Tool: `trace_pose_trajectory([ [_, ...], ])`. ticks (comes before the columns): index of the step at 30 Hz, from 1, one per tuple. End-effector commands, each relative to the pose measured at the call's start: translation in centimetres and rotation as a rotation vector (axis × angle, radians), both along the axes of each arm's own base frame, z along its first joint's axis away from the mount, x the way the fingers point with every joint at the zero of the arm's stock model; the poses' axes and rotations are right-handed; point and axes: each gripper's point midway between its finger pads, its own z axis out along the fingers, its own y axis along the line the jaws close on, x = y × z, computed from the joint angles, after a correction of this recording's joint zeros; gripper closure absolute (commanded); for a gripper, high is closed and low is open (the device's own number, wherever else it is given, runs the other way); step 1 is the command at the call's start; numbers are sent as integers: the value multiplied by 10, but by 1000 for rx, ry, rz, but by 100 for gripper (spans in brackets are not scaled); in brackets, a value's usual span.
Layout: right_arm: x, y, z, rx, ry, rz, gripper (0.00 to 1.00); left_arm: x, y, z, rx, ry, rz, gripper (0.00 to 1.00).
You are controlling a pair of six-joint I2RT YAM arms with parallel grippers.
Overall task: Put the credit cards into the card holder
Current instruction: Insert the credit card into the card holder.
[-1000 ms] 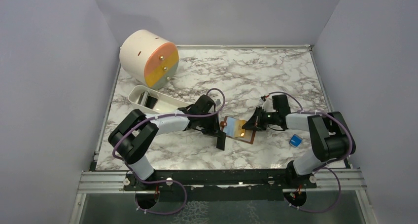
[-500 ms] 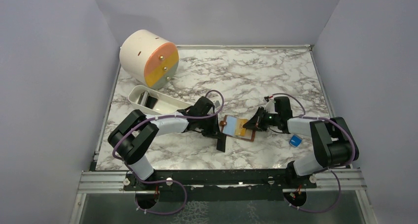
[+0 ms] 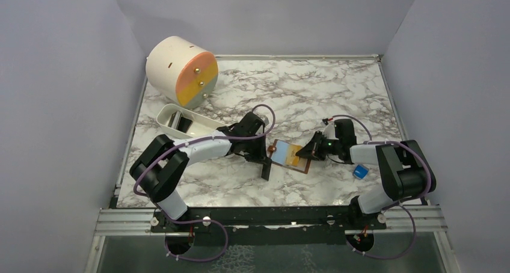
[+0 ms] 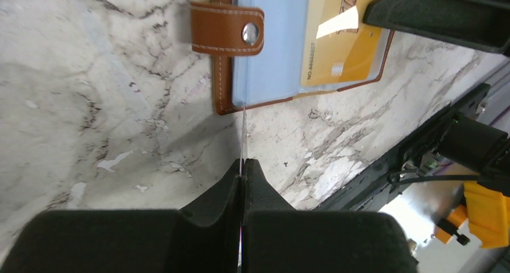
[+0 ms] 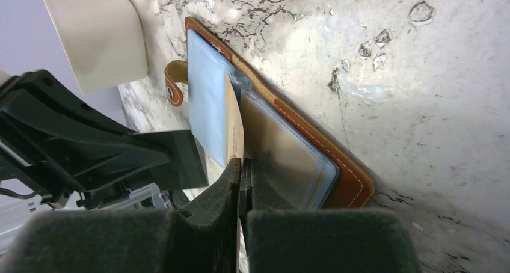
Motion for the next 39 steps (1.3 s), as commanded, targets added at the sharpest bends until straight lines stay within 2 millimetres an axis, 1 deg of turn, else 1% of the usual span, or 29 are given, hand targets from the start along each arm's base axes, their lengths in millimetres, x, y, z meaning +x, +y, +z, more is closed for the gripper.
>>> trace_pose_trajectory([
  [1, 2, -5, -11, -38, -8, -2, 99, 22, 17, 14, 100, -102, 31, 100],
  [8, 4, -5, -11, -48, -8, 1, 99, 45, 14, 22, 137, -154, 46, 100],
  [12, 4, -6, -10, -52, -9, 2, 99, 59, 19, 26, 188, -198, 59, 100],
  [14, 5, -6, -10, -55, -9, 0, 99, 64, 20, 26, 205, -215, 62, 100],
  [16, 5, -6, -11, -56, -5, -2, 99, 67, 19, 20, 218, -208, 50, 100],
  [18, 4, -6, -11, -57, -3, -5, 99, 67, 19, 8, 239, -180, 34, 100],
  [21, 5, -7, -11, -61, 3, -18, 99, 63, 16, -1, 236, -150, 18, 100],
  [25, 6, -9, -13, -63, 27, -55, 98, 55, 10, -5, 194, -115, 4, 100],
  [31, 4, -16, -15, -93, 29, -104, 97, 34, 1, -6, 87, -45, 12, 100],
  [35, 7, -14, -14, -84, 33, -98, 97, 25, -1, -11, 50, -10, 14, 100],
  [39, 8, -11, -14, -71, 27, -80, 97, 22, -3, -14, 36, 0, 14, 100],
])
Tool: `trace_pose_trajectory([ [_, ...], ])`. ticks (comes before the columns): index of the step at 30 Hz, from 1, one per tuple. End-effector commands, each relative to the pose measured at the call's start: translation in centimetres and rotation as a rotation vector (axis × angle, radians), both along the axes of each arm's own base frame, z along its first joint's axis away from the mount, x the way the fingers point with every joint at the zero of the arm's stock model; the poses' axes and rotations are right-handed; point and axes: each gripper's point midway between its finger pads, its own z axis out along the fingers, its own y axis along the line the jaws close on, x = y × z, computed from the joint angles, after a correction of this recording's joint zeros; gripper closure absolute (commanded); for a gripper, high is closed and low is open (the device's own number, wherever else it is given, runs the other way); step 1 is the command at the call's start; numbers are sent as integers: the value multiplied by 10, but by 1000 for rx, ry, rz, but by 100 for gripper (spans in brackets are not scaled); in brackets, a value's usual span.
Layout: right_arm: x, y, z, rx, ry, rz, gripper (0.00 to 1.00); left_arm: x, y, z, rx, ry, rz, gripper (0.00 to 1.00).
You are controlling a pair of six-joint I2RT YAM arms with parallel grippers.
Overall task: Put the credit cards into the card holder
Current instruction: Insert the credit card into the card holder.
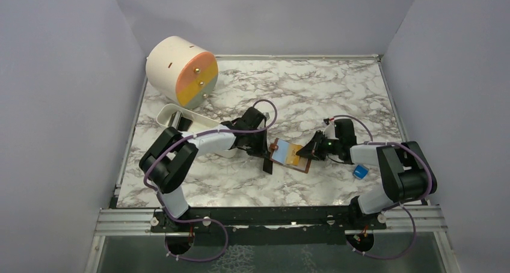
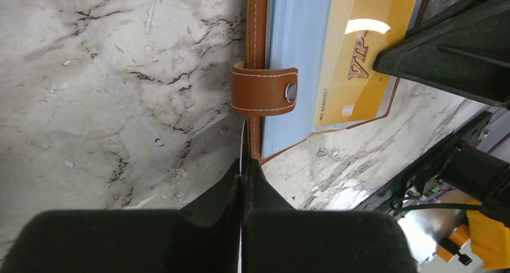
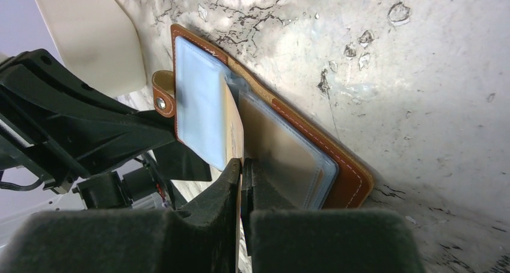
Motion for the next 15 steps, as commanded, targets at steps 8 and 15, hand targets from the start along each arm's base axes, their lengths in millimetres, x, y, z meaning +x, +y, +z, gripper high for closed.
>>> trace_pose_trajectory([
  [8, 5, -6, -10, -27, 1, -50, 97, -17, -8, -10, -40, 56, -21, 100],
  [15, 4, -8, -14, -40, 11, -58, 97, -23, -16, -12, -62, 74, -39, 100],
])
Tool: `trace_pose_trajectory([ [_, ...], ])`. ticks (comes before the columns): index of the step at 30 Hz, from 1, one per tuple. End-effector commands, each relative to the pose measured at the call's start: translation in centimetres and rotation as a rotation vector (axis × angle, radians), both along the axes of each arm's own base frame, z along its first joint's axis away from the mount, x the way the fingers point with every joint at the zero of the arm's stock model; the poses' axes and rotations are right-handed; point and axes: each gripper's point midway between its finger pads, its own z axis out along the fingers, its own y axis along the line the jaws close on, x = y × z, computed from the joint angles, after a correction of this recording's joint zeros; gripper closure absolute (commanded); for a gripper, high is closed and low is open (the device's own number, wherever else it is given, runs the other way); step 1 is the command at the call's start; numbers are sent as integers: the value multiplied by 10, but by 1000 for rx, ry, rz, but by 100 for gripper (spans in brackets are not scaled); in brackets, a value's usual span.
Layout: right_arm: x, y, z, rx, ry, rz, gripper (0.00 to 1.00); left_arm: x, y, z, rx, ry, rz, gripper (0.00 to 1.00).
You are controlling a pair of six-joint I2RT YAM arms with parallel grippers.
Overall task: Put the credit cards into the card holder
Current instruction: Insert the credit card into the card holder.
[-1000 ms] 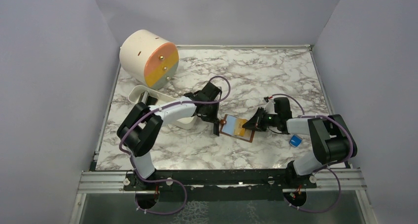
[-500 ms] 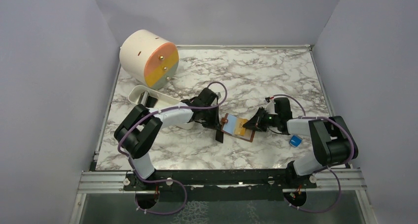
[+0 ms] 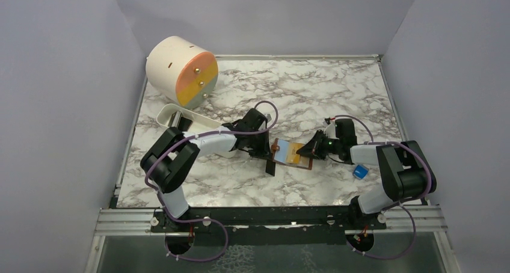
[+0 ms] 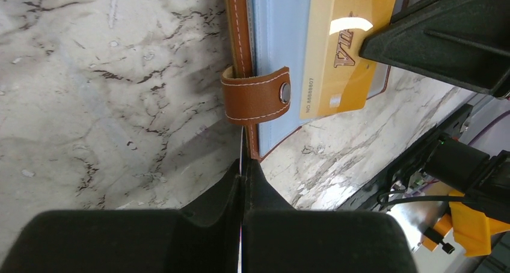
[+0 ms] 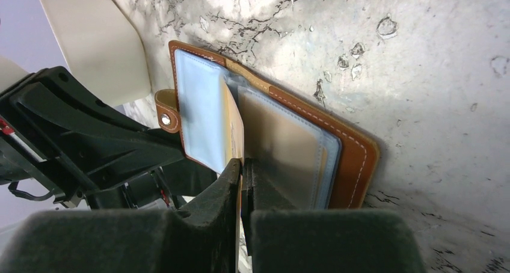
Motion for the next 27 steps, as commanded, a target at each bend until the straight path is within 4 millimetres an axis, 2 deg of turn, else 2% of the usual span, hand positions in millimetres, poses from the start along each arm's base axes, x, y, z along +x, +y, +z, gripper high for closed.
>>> trace_pose_trajectory([
  [1, 0, -8, -14, -52, 12, -40, 97, -15, -6, -13, -2, 41, -35, 100],
  [6, 0, -9, -18, -65, 21, -19, 93, -18, -9, -16, -11, 49, -36, 100],
  [11, 6, -19, -14, -171, 15, 3, 73, -19, -9, -16, -14, 52, -38, 100],
  [15, 9, -38, -7, -303, 15, -21, 61, -19, -10, -13, -20, 47, -37, 100],
  [18, 8, -42, -2, -325, 2, -12, 53, -18, -10, -11, -26, 42, -35, 100],
  [24, 6, -42, -2, -330, 8, 4, 40, -19, -12, -13, -32, 43, -38, 100],
  [27, 11, -48, 7, -375, -12, -7, 39, -17, -14, -9, -40, 35, -38, 100],
])
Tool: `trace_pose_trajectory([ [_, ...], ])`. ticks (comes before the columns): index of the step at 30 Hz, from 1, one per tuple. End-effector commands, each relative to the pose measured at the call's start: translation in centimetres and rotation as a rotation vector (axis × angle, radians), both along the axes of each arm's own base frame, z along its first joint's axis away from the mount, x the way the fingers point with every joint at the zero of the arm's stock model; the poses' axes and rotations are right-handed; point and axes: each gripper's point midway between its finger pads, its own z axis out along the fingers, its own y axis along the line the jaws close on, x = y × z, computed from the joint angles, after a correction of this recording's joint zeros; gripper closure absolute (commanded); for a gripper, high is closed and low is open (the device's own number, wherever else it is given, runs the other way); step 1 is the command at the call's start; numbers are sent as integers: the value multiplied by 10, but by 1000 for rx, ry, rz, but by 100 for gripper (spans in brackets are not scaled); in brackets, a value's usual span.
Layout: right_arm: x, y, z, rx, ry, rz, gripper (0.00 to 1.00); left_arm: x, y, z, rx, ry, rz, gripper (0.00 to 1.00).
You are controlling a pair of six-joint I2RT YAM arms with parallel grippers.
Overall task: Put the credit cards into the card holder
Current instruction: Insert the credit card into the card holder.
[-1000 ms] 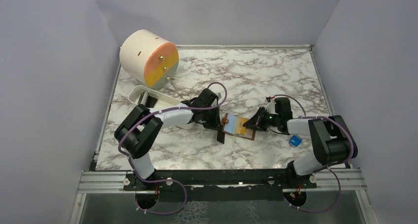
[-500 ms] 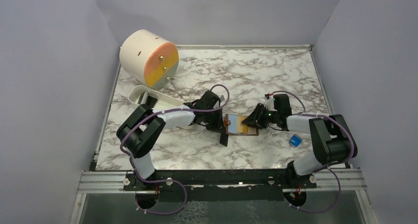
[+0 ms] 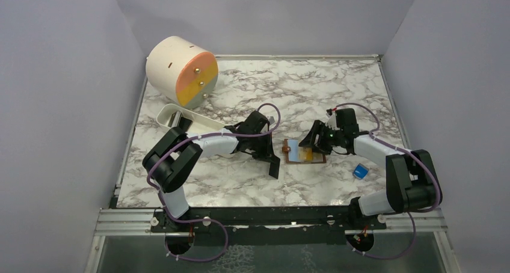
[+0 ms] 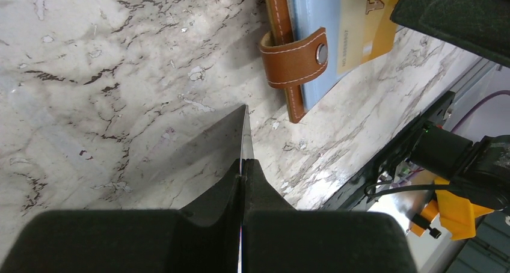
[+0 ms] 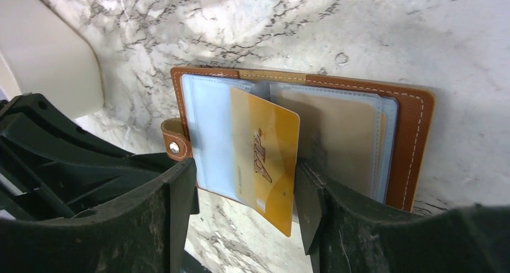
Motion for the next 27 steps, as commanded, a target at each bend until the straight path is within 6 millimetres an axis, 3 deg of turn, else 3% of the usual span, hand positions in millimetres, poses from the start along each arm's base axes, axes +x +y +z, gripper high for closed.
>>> trace_pose_trajectory([
  [1, -5, -24, -4, -148, 27, -30, 39, -5, 2, -7, 13, 6, -10, 100],
  [5, 1, -29, 11, -177, -17, -40, 38, 0, 0, 0, 16, -12, -6, 100],
  [14, 1, -35, 17, -210, -41, -41, 38, 14, -7, 8, 21, -48, -8, 100],
  [27, 7, -24, -5, -170, -25, 9, 40, 31, -23, 6, 12, -76, -25, 100],
])
